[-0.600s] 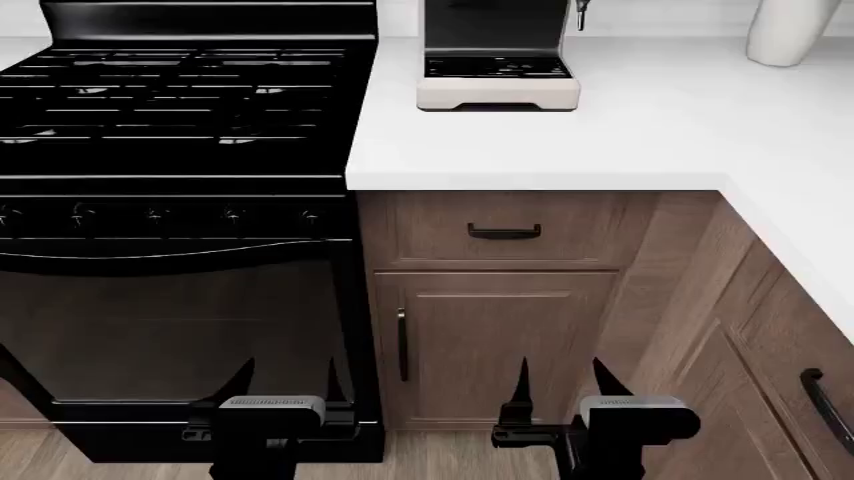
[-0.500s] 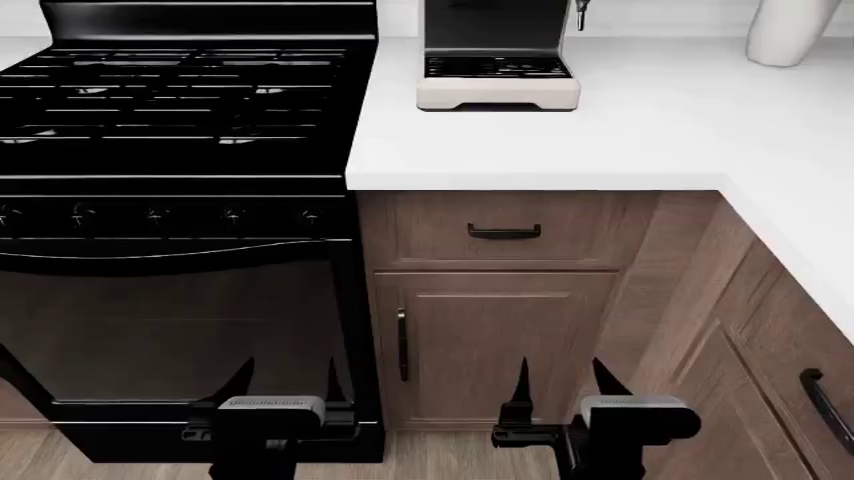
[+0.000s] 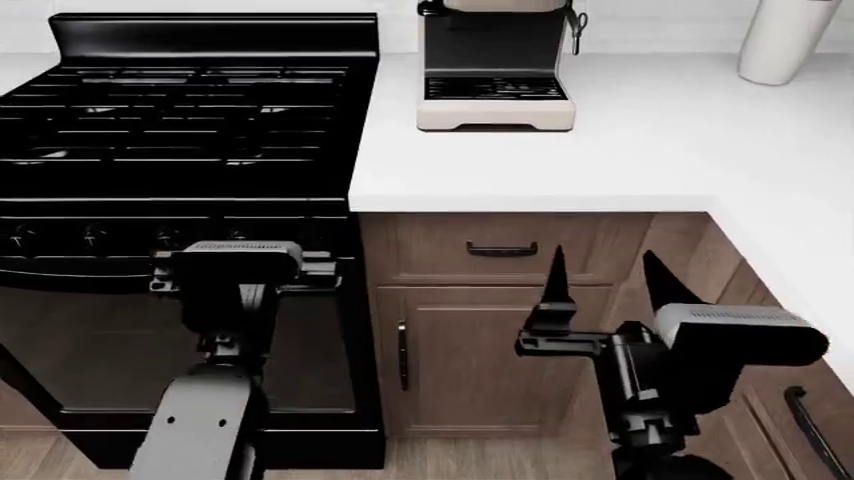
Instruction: Pick the mug from the cabinet, place it under the coffee machine dispenser, and press the start button.
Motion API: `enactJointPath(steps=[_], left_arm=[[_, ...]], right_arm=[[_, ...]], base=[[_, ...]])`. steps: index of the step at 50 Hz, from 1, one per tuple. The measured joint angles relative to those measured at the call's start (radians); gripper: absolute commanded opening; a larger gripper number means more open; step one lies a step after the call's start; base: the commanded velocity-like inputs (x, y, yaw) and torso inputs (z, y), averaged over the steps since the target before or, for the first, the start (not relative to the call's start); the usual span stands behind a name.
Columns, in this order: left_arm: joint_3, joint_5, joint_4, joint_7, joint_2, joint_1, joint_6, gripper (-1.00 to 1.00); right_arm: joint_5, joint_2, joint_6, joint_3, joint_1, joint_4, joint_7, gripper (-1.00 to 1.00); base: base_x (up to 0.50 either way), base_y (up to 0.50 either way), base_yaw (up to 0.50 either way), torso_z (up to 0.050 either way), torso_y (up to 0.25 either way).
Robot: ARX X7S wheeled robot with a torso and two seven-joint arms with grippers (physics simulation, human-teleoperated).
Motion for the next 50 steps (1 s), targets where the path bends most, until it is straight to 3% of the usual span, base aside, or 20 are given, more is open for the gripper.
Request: enactJointPath(steps=[7,15,21,32,45,50], left_arm=[[0.013,0.003,-0.257,-0.011,0.004,-0.278,-0.013,1.0],[0.012,-0.016,-0.796,0.022,0.022,-0.604,0.137,1.0],[0.006,-0.023,-1.053,0.037,0.028,-0.747,0.201,1.0],[-0.019,-0.025,-1.263,0.062,0.029,-0.864,0.221,1.0],[-0.042,-0.011,-1.339,0.081,0.03,-0.906,0.22,1.0],[-0.049,-0.006,-1.35,0.085,0.031,-0.912,0.218,1.0]], right_arm=[[0.089,0.013,0.295,0.03,0.189,-0.211,0.066,1.0],[0.234,0.021,0.591,0.093,0.459,-0.323,0.161,1.0],[0.303,0.019,0.746,0.119,0.616,-0.355,0.215,1.0],[0.396,0.012,0.951,0.144,0.805,-0.399,0.301,1.0],[0.477,0.025,1.041,0.144,0.904,-0.418,0.409,1.0],[0.613,0.048,1.063,0.162,0.959,-0.405,0.529,1.0]], base=[[0.0,0.0,0.0,0.05,0.017],[0.0,0.0,0.0,0.05,0.019],[0.38,0.17,0.0,0.022,0.006],[0.48,0.28,0.0,0.0,0.0],[0.48,0.29,0.0,0.0,0.0],[0.48,0.29,0.0,0.0,0.0]])
